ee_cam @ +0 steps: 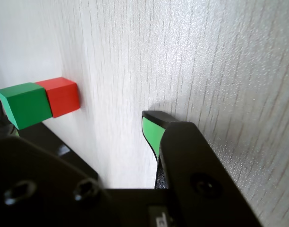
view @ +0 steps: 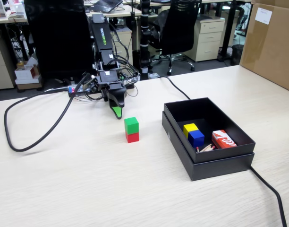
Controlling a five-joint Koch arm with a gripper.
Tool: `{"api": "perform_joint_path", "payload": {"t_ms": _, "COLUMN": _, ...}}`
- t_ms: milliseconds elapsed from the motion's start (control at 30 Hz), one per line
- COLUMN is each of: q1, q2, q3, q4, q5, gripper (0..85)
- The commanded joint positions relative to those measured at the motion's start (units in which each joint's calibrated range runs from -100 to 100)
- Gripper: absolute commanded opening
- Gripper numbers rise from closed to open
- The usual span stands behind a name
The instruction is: Put the green cube on top of the red cube
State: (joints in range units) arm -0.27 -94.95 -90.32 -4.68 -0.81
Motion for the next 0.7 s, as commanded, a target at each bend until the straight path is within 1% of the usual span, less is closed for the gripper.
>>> {"api": "perform_joint_path", "payload": {"t_ms": 0, "q1": -0.2, "q2": -1.0, "q3": -2.2, "q4": -1.5, "q5": -0.4, "gripper": 50.4}}
{"api": "perform_joint_path", "payload": {"t_ms": 100, "q1": -0.2, "q2": -3.4, "q3": -3.4, "q4": -1.5, "q5": -0.3, "gripper": 50.4}}
{"api": "perform_joint_path", "payload": {"t_ms": 667, "q1": -0.4, "q2": -3.7, "q3": -3.5, "q4": -1.4, "q5": -0.3, "gripper": 50.4}}
